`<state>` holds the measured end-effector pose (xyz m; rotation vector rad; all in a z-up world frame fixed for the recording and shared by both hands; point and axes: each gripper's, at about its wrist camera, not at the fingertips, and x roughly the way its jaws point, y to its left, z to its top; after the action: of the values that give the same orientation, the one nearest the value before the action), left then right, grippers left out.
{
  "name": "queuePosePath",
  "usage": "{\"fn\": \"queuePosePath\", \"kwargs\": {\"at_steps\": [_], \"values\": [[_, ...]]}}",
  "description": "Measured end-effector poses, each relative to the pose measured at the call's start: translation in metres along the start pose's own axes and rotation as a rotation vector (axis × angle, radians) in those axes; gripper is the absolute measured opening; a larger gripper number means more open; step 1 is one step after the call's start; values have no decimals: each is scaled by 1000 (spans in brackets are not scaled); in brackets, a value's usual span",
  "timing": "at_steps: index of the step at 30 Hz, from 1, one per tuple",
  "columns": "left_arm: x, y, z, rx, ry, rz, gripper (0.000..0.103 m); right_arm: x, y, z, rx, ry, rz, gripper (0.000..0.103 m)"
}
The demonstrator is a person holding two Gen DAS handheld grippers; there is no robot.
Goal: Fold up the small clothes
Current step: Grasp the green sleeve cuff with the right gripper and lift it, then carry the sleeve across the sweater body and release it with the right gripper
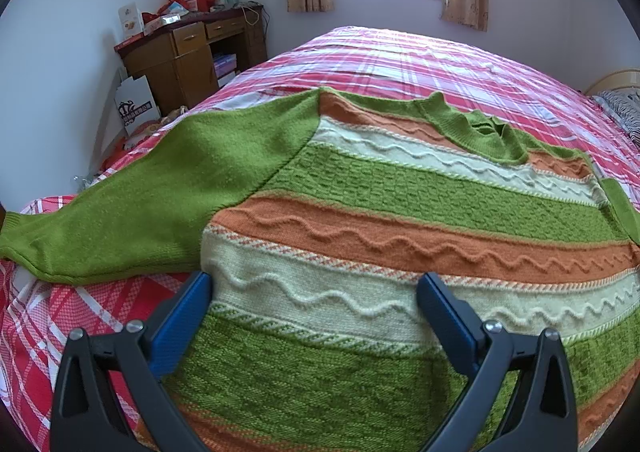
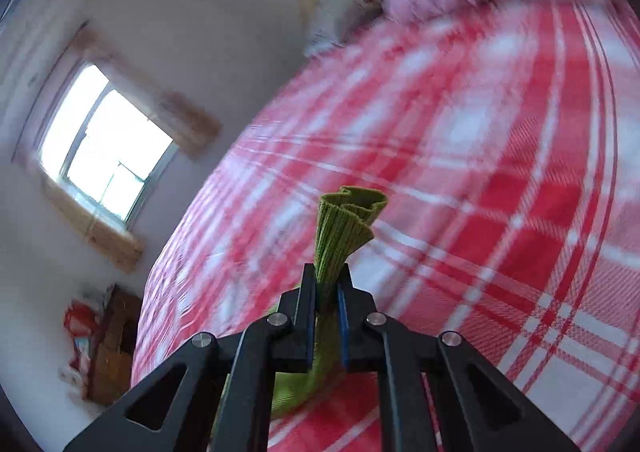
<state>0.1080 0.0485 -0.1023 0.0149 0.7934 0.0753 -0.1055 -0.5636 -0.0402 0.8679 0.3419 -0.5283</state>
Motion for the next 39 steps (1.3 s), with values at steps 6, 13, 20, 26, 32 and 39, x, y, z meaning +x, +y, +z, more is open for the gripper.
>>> {"fn": "queuePosePath", "kwargs": {"at_steps": [6, 13, 20, 26, 32, 39], "values": [[0, 1, 0, -4, -3, -7, 103, -30, 102, -18, -152, 27, 147, 9], [-1, 5, 0, -12, -14, -30, 103, -29, 231, -102, -325, 178, 388, 9], [-6, 22, -3, -73, -55, -135, 103, 12, 320, -215, -429, 355, 500, 9], [-8, 42, -5, -174, -98, -269, 103, 59, 365, -305, -498, 508, 543, 9], [-7, 44, -4, -194, -114, -296, 103, 86, 382, -361, -537, 598, 574, 9], [-6, 52, -6, -227, -109, -279, 103, 112, 393, -405, -548, 730, 626, 11]]}}
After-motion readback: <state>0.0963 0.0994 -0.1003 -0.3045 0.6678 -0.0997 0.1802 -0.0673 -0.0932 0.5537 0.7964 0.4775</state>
